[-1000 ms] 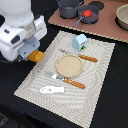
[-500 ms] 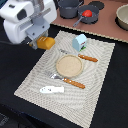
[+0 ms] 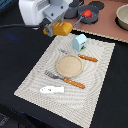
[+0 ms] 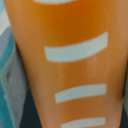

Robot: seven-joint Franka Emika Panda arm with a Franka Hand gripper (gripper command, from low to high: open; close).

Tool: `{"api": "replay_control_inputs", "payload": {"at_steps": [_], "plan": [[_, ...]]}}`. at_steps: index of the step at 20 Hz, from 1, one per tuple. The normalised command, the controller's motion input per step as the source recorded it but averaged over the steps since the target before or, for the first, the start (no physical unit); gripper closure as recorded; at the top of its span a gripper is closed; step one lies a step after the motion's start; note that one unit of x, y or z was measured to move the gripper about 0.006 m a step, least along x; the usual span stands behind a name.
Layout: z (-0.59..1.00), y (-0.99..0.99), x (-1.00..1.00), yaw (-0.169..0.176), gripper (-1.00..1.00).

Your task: Interact with the objects in diverse but meaningful ways.

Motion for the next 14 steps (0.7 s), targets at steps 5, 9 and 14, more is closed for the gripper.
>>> {"api": "replay_control_inputs", "payload": {"at_steps": [5,9,14], "plan": [[-0.13,-0.09,0.93,0.000,1.00],[-0.41,-0.18,0.56,0.007,1.00],[-0.42,-0.22,0.21,0.025,1.00]]}}
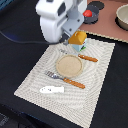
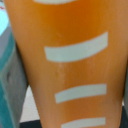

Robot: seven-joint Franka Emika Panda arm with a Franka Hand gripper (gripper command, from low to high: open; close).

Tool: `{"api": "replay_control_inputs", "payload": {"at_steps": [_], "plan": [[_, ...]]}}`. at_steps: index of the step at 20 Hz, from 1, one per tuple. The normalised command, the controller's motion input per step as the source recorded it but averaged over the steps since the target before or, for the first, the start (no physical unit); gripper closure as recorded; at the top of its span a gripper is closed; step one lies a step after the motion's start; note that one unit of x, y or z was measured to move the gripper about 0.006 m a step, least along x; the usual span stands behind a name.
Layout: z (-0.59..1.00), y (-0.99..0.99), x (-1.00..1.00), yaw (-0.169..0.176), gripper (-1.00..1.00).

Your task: Interact with the objects in diverse but meaningful ways.

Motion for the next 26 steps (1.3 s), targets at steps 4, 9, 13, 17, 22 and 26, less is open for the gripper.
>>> {"api": "replay_control_inputs", "payload": {"at_steps": [4,9,13,17,22,26], "plan": [[-0.38,-0.10,0.03,0.017,1.00],[-0.07,0.00,0.18,0.007,1.00],[0.00,0.00,0.48,0.000,1.00],[-0.02,0.00,0.58,-0.002,1.00],[-0.09,-0.02,0.65,-0.010,1.00],[-0.22,-0.02,0.44,0.000,1.00]]}}
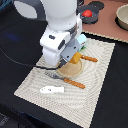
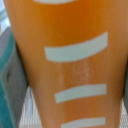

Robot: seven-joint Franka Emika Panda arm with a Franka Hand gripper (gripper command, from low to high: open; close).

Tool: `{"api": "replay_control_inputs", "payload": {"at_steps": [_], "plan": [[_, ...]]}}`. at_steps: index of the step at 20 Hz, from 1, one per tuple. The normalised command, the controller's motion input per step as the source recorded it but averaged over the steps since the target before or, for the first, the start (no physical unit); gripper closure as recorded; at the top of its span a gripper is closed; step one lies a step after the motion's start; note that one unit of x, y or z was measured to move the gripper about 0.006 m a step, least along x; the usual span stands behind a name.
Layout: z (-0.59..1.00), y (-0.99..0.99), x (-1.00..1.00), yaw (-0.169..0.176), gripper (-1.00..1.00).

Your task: Interact with the objects in diverse but meaningful ways.

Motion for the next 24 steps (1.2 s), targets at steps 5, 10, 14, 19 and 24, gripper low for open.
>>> {"api": "replay_control_inputs", "payload": {"at_steps": [5,10,14,19,24], "plan": [[-0.18,0.03,0.29,0.000,1.00],[-0.03,0.17,-0.11,0.006,1.00],[-0.02,0.07,-0.05,0.000,1.00],[0.25,0.14,0.17,0.000,-1.00],[0.34,0.17,0.13,0.000,-1.00]]}}
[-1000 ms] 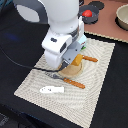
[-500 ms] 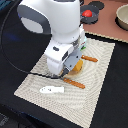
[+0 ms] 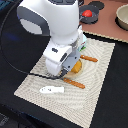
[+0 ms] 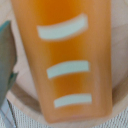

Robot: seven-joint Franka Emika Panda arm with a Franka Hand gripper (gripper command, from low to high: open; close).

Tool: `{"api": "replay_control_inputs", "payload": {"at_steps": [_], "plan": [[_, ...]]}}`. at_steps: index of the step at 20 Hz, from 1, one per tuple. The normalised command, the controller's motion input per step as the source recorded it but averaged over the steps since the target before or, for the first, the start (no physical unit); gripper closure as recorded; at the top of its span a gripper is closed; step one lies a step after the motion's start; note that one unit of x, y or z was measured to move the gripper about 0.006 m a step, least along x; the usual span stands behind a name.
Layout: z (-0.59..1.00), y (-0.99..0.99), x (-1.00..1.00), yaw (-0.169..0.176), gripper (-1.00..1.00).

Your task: Interact with the objects in diverse but meaningful ways.

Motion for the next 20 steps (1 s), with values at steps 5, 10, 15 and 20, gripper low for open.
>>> {"api": "replay_control_inputs", "payload": {"at_steps": [5,10,15,20], "plan": [[0.79,-0.03,-0.12,-0.004,-1.00],[0.90,-0.50,-0.22,-0.001,-1.00],[0.42,-0.84,0.00,0.002,-1.00],[0.26,-0.88,0.00,0.003,-1.00]]}}
